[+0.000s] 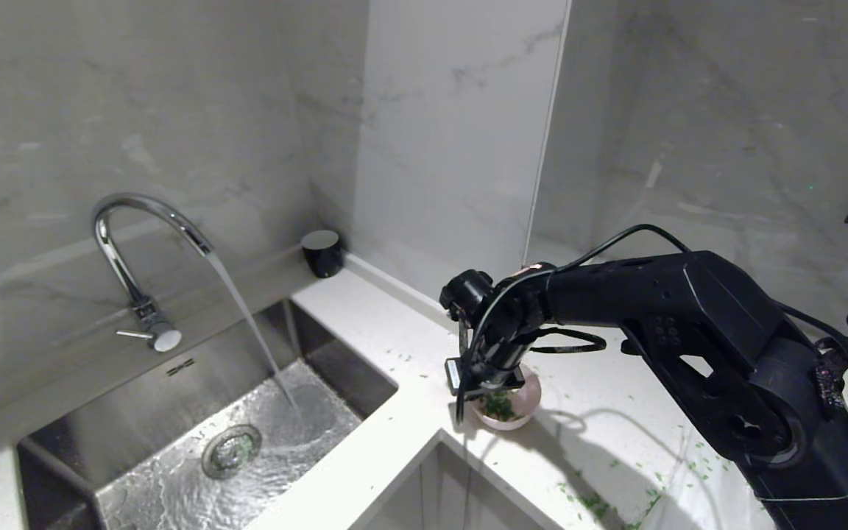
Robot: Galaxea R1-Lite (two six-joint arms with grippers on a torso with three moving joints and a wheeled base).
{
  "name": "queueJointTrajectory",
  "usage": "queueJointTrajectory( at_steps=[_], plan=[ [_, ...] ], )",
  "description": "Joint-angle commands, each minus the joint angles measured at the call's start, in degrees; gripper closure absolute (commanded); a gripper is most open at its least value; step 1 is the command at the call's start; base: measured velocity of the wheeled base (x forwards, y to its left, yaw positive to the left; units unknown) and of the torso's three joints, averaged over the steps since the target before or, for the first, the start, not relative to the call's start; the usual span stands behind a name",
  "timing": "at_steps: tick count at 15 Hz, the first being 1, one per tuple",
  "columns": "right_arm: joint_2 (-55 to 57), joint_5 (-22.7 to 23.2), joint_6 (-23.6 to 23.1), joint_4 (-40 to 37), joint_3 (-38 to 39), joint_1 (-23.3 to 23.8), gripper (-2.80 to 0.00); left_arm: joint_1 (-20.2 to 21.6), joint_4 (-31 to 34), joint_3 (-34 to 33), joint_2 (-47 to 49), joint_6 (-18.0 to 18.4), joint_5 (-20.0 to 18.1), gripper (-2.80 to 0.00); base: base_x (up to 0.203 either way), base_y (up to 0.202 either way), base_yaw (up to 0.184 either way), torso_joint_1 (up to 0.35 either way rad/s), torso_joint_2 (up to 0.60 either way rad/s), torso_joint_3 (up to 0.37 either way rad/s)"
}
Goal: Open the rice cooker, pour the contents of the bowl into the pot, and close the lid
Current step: Pick up the bowl on the table
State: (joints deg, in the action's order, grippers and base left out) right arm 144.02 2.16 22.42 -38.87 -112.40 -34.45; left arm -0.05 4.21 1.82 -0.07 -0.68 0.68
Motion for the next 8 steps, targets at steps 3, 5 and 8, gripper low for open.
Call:
queueJointTrajectory(
  at_steps=[3,5,8],
  plan=[
    [-4.85,0.04,0.23,-0.24,0.05,0.59,0.00,0.05,0.10,0.03,-0.10,0.00,0.02,-2.80,0.000,0.000,0.000,0.000,0.00,0.000],
    [-8.18,-0.01,0.66,-0.24,0.14,1.64,0.00,0.14,0.10,0.03,-0.10,0.07,0.02,-2.80,0.000,0.000,0.000,0.000,0.00,0.000],
    [-14.30,-2.05,0.77,-0.24,2.26,3.50,0.00,-0.04,0.10,0.03,-0.10,0.07,0.02,-2.80,0.000,0.000,0.000,0.000,0.00,0.000]
  ],
)
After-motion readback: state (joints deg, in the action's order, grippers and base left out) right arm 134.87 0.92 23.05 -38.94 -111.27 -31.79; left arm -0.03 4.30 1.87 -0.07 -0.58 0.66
